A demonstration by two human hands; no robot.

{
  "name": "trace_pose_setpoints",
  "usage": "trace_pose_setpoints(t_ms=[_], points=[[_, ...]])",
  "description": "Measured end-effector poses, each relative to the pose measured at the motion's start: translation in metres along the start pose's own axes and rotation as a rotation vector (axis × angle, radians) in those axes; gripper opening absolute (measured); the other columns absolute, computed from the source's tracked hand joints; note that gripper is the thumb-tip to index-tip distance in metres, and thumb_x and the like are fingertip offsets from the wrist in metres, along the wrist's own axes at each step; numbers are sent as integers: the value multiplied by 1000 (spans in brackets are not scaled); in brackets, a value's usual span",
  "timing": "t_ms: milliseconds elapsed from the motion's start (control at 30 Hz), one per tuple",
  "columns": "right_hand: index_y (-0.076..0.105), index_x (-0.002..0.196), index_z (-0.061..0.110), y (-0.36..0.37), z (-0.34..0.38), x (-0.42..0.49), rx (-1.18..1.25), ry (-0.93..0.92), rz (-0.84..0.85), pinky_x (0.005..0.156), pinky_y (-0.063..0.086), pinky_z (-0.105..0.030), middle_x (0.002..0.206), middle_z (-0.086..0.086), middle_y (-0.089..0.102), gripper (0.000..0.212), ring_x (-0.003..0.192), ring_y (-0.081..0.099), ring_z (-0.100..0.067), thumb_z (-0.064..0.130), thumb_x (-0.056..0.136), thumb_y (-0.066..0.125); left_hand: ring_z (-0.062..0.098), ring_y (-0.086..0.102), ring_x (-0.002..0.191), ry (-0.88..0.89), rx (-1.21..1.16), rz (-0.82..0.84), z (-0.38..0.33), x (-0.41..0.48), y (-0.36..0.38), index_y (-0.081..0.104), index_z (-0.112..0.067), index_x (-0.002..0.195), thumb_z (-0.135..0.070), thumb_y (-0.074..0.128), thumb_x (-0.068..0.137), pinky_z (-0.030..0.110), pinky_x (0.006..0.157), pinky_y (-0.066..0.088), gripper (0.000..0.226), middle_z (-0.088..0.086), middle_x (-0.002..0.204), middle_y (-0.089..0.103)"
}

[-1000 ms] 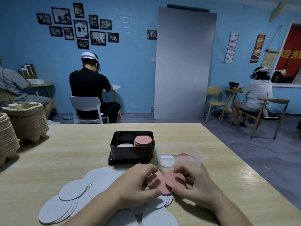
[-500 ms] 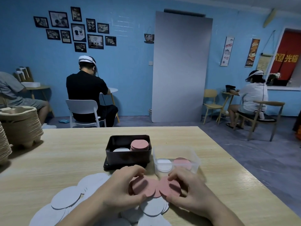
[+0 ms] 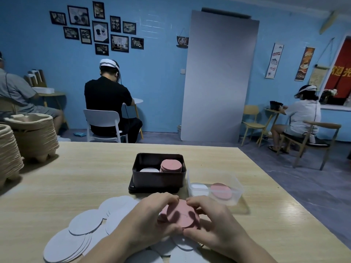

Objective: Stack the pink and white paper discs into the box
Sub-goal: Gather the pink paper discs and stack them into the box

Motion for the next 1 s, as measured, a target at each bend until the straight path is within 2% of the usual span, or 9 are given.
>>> trace_pose_setpoints(t_ms=[133,267,333,400,467,600,767,900,1000], points=[[65,126,29,1,2,-2,-12,-66,-10,100,54,-27,139,10,63,54,129,58,0,57,82,81,-3,60,114,45,10,-11,1,3,5,58,-35,108,-42,87,68,21,91,50,51,-16,121,69],[71,105,30,-2,2,-1,-40,-76,-38,97,54,-27,135,8,65,32,125,60,0,50,83,82,-5,59,119,70,-33,-6,-1,3,4,60,-27,105,-37,87,73,14,89,50,43,-15,121,68],[72,102,30,-5,3,-1,-17,-74,-64,96,53,-26,132,9,66,29,124,61,-3,48,82,83,-5,60,112,46,-52,10,-1,1,1,60,-29,104,-41,86,75,11,83,49,40,-19,114,66],[73,99,28,-6,3,-2,9,-80,-84,95,53,-25,129,9,67,27,123,63,-5,42,81,86,0,60,94,46,-43,1,-1,-2,-1,61,-31,99,-40,83,77,17,78,50,32,-21,99,65],[73,98,27,-6,2,-1,17,-77,-85,95,51,-23,129,9,67,27,122,63,-5,39,79,87,3,59,87,62,-35,-9,-3,-2,-2,61,-31,96,-36,83,79,20,76,51,28,-19,94,65],[69,97,30,-3,0,-1,49,-42,-43,93,48,-16,131,5,67,29,130,58,-3,41,77,88,2,58,83,86,-28,-44,-4,-1,-2,63,-30,96,-34,85,78,28,73,53,28,-18,90,66],[68,96,28,0,0,0,20,-25,19,95,50,-24,127,11,66,33,121,61,-6,51,79,84,1,59,81,71,-26,-39,-6,-2,-1,63,-32,98,-41,76,82,31,69,56,23,-16,92,69],[72,99,25,2,1,-3,131,15,64,86,58,-25,127,6,63,27,120,62,-13,34,79,88,3,61,82,74,-21,-4,-11,-5,-2,63,-31,98,-42,74,87,30,70,55,20,-17,91,67],[74,98,26,0,1,-5,240,81,75,81,56,-15,132,1,62,24,129,57,-7,23,80,89,3,61,83,71,-21,19,-12,-5,-1,64,-28,99,-40,74,88,32,73,55,19,-17,90,66]])
Point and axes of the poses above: each hand's wrist, its own x-axis towards the middle knuckle, its own y-axis out of the palm, z = x × y, the point moved 5 cm from there along x, towards the middle knuckle
